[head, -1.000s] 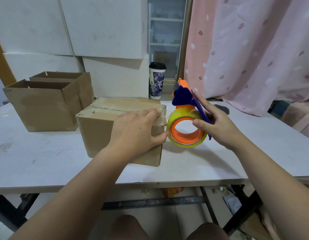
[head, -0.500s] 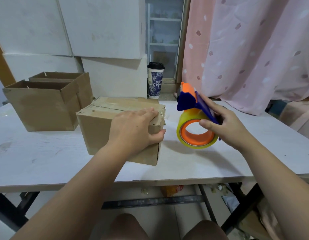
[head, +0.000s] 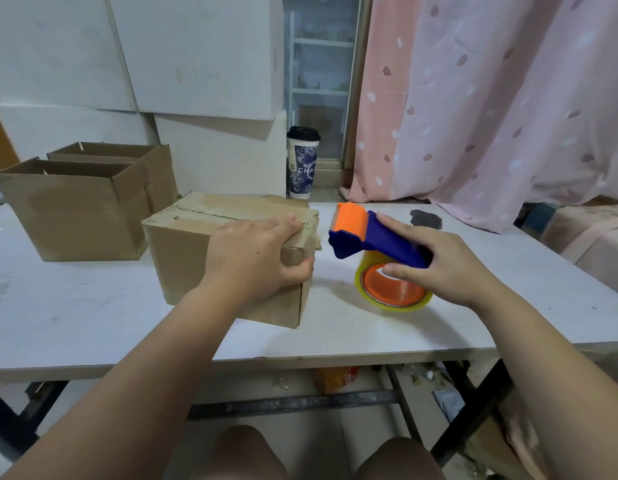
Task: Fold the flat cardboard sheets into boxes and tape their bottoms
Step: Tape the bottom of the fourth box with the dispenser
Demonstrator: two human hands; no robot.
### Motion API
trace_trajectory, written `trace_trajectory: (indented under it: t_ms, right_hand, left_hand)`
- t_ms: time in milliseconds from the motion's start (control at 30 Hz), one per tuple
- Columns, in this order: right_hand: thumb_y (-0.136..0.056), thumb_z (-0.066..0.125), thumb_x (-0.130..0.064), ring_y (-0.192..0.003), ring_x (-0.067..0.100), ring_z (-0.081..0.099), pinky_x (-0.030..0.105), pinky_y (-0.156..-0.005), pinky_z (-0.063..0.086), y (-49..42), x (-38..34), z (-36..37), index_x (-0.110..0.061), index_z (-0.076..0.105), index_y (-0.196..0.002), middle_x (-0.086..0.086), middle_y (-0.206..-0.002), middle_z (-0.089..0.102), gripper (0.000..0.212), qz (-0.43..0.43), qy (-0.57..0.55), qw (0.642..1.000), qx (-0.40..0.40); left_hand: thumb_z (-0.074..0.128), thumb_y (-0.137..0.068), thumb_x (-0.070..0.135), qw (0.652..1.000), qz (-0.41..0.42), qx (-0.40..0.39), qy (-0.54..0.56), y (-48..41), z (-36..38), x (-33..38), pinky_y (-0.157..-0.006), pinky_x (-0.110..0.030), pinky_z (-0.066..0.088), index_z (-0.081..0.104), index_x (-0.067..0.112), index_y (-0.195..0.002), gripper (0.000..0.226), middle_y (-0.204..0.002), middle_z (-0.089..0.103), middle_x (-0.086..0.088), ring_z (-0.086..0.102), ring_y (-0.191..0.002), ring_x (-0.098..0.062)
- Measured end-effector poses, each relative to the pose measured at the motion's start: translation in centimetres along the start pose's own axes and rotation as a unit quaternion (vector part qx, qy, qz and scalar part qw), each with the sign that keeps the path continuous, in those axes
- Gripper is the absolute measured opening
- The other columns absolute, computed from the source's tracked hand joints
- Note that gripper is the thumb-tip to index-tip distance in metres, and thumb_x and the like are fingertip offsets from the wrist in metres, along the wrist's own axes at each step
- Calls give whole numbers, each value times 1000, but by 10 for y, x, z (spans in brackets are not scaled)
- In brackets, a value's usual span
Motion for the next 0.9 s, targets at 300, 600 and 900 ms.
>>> trace_trajectory:
  t_ms: [300,600,900]
  right_hand:
    - [-72,70,-41,-83,-7,57,4,-69,41,5,2,-14,-71,45,-118,-39,-98,58,61,-1,-124,992,39]
    - [-65,65,-64,-94,-5,53,6,-73,39,10,3,7,-77,36,-117,-27,-106,60,61,21,-5,999,-40]
    - [-75,65,-63,-83,-24,43,4,-65,33,-27,-33,-2,-68,35,-127,-40,-84,44,60,10,146,977,-154]
  left_hand:
    - [57,-68,62,1000,-13,-15,18,0,1,-6,-68,-30,48,71,29,-105,52,-111,68,13,69,-84,-21]
    - [50,-70,63,998,-16,-39,42,0,3,-7,-76,-30,46,66,34,-115,56,-121,63,17,65,-99,-21]
    - [51,-77,29,989,-13,-132,-61,-3,21,24,-93,-43,34,23,36,-136,65,-112,51,-3,55,-93,-27]
Point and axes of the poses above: each hand's wrist, its own y-axis away from the middle knuckle, its own z-axis out of the palm, x = y × z, the point moved 7 cm from there along -y, towards the middle knuckle
